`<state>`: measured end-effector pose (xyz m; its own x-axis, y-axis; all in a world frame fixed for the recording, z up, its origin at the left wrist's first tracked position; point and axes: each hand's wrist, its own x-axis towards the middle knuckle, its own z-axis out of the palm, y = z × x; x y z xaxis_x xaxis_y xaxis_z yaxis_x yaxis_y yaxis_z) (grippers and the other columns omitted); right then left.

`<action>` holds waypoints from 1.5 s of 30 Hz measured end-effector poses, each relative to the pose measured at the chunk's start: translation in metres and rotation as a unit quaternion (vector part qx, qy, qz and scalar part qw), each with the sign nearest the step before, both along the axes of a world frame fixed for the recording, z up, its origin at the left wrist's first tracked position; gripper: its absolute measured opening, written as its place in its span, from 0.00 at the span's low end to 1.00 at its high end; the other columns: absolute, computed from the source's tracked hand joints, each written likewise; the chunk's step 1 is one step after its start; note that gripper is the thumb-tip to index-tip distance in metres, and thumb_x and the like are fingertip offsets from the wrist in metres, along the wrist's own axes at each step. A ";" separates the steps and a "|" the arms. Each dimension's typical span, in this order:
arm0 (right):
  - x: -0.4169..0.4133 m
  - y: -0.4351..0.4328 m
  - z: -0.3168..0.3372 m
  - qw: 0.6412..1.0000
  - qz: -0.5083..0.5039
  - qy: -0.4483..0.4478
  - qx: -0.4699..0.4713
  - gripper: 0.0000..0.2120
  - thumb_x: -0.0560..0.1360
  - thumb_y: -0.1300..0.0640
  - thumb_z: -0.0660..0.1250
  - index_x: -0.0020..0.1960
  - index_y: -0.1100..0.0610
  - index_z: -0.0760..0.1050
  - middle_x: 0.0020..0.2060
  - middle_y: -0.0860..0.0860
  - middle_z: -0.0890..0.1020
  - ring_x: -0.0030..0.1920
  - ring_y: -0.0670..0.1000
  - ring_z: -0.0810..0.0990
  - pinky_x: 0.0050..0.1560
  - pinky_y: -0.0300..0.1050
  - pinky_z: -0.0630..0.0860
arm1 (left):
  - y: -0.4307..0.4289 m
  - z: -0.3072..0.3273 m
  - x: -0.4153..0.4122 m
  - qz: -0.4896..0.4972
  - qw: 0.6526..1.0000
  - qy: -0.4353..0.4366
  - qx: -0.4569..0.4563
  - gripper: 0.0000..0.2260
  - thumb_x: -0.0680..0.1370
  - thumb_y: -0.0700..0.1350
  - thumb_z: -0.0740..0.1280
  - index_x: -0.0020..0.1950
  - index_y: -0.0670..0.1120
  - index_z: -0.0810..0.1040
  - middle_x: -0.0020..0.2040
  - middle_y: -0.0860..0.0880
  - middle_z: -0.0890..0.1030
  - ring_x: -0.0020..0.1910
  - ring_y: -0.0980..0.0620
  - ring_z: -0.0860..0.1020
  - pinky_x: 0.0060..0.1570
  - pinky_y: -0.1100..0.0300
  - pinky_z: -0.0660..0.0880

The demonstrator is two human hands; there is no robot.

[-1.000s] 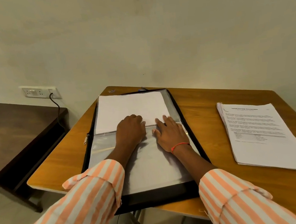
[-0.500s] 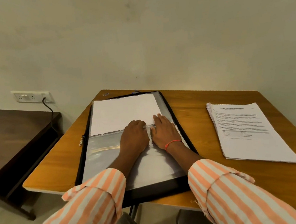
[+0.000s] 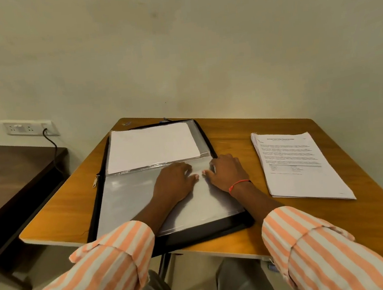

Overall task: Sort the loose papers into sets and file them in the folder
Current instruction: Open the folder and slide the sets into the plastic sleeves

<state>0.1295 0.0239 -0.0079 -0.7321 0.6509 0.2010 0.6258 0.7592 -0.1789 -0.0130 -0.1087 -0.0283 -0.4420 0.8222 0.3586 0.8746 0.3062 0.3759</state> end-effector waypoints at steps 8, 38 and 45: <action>0.009 -0.003 0.010 0.974 -0.071 0.131 -0.173 0.17 0.75 0.46 0.73 0.59 0.54 0.79 0.50 0.52 0.84 0.52 0.54 0.81 0.57 0.51 0.78 | 0.004 0.010 0.001 0.033 0.999 -0.039 0.005 0.10 0.78 0.54 0.69 0.52 0.52 0.86 0.47 0.50 0.86 0.48 0.47 0.82 0.52 0.52 0.79; 0.021 0.015 0.038 0.865 -0.072 0.202 -0.453 0.16 0.74 0.52 0.75 0.34 0.59 0.75 0.28 0.52 0.76 0.29 0.51 0.72 0.35 0.44 0.72 | 0.026 0.024 -0.016 0.063 0.974 -0.213 0.034 0.13 0.82 0.53 0.65 0.49 0.47 0.85 0.50 0.47 0.86 0.46 0.47 0.81 0.55 0.54 0.77; 0.019 0.012 0.039 0.886 -0.021 0.231 -0.400 0.06 0.76 0.55 0.72 0.50 0.57 0.84 0.48 0.51 0.85 0.51 0.50 0.81 0.55 0.44 0.78 | 0.025 0.025 -0.013 0.065 0.971 -0.225 0.045 0.12 0.82 0.53 0.66 0.46 0.49 0.84 0.50 0.47 0.86 0.48 0.46 0.82 0.56 0.52 0.78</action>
